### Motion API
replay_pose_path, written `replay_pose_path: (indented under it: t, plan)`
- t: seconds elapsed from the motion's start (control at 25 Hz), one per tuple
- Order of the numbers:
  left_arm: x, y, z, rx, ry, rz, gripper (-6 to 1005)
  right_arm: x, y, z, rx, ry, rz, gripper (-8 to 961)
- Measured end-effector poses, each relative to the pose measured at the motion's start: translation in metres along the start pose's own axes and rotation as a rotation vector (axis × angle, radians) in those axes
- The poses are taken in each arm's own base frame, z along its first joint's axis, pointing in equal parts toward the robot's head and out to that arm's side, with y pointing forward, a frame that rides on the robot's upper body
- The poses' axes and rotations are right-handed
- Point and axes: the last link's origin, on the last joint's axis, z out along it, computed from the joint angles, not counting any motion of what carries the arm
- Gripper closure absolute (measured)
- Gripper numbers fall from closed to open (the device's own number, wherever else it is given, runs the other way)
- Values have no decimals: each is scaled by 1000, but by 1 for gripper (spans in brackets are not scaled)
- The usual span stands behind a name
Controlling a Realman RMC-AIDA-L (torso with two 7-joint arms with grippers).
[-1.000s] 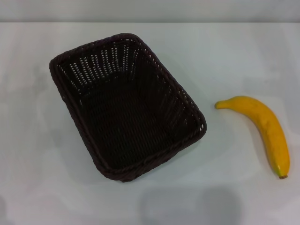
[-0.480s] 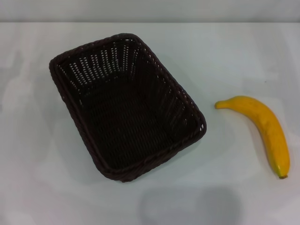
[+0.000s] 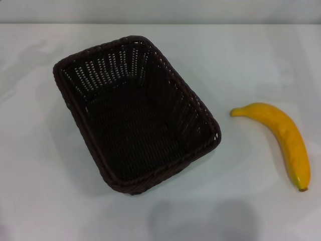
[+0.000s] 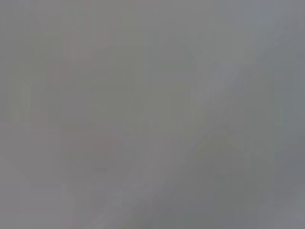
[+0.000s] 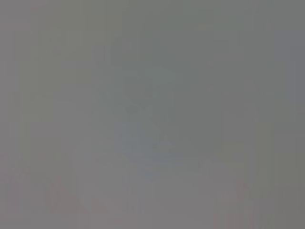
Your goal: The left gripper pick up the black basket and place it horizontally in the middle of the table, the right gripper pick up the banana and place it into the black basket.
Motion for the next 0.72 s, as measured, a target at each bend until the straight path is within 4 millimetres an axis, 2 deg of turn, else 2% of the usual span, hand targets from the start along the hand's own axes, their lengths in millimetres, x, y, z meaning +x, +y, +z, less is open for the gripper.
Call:
replay_pose_path:
  t: [0.16, 0.32, 0.36, 0.4, 0.56, 0.72]
  plan:
    - [30, 27, 24, -30, -187, 138, 303, -2, 2, 2, -8, -9, -1, 228]
    - [43, 58, 53, -47, -313, 306, 302, -4, 6, 2, -24, -23, -2, 228]
    - [43, 58, 53, -47, -313, 306, 302, -4, 7, 2, -30, -30, 0, 228]
    - [46, 77, 67, -70, -368, 386, 302, -4, 8, 1, -33, -33, 3, 228]
    - [48, 105, 86, -108, -438, 499, 302, -5, 8, -1, -40, -49, 23, 228]
    - [37, 119, 97, -113, -526, 596, 302, -6, 9, -2, -45, -57, 30, 228]
